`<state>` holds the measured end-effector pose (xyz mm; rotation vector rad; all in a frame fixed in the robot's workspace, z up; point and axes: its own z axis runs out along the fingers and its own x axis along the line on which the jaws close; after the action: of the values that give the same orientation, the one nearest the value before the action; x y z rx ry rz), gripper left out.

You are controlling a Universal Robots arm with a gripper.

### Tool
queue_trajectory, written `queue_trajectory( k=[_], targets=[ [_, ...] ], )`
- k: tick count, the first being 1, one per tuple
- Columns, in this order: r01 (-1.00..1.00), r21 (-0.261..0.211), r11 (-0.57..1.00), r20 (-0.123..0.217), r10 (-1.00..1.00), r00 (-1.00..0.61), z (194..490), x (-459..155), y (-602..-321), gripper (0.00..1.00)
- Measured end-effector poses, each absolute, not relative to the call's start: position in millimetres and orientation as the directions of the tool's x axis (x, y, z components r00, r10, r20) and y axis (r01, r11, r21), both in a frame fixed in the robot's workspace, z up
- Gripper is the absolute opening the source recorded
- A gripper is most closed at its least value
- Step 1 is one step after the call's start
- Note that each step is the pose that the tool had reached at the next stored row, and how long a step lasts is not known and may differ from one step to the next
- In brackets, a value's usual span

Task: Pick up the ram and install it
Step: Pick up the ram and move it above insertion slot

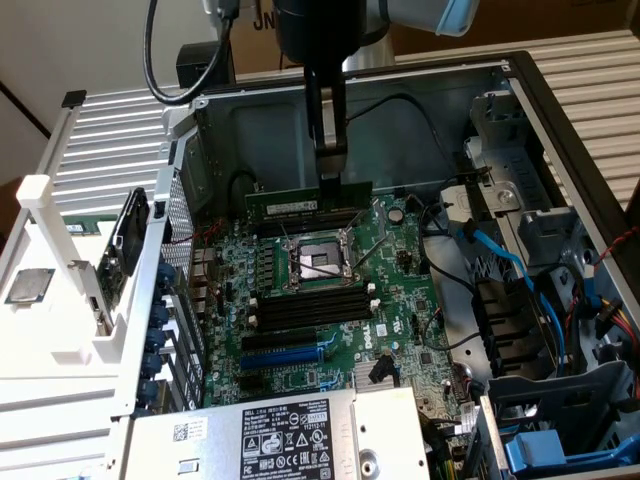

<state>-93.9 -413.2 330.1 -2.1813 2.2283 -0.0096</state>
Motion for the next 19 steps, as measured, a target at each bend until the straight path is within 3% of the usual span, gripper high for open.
queue_trajectory(
  k=[19],
  targets=[
    [-1.0,-0.02,0.018,-0.017,-1.0,-0.018,288,-94,-431,0.12]
  ],
)
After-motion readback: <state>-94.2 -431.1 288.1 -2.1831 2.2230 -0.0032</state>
